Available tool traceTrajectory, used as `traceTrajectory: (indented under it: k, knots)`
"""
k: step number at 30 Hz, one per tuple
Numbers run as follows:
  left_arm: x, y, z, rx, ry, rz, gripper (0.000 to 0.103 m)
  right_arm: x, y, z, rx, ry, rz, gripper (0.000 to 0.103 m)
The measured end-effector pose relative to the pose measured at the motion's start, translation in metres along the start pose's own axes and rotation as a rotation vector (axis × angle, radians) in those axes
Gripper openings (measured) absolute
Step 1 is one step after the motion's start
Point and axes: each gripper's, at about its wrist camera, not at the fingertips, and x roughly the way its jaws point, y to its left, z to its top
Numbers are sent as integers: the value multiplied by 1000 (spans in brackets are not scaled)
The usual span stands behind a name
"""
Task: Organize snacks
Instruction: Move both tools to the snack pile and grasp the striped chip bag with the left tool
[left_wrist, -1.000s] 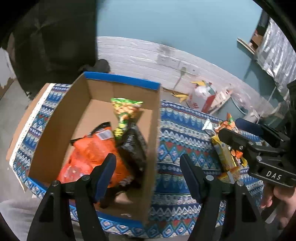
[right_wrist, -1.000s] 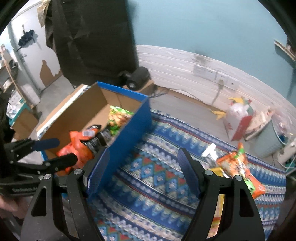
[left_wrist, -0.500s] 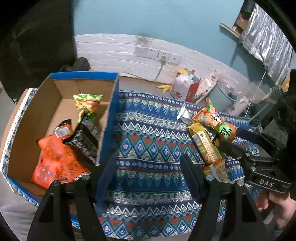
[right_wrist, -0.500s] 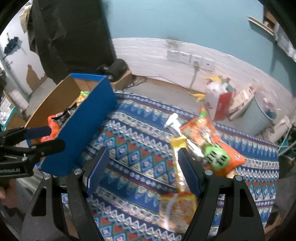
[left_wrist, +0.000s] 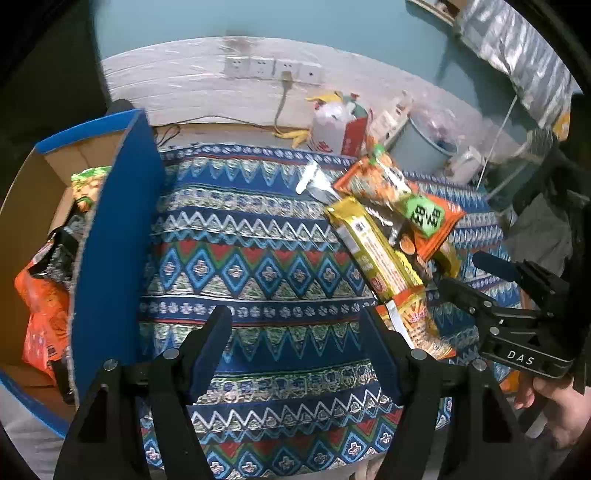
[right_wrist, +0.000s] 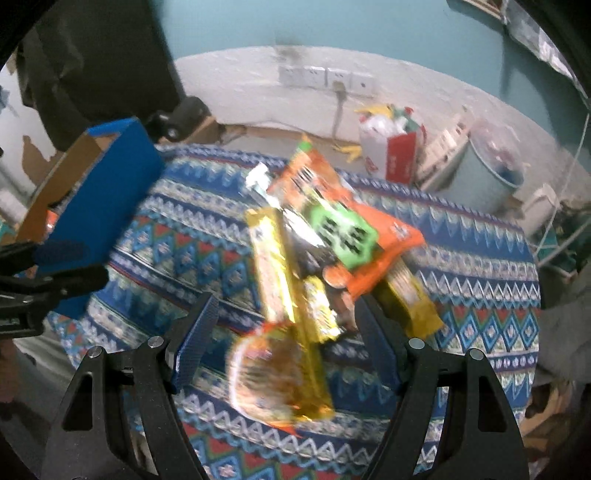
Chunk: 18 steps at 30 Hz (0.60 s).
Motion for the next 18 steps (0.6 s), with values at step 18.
traceTrajectory:
  k: [18]
  knots:
    - [65, -48, -18, 62, 174, -2, 73, 51, -29, -54, 22, 225, -34, 76]
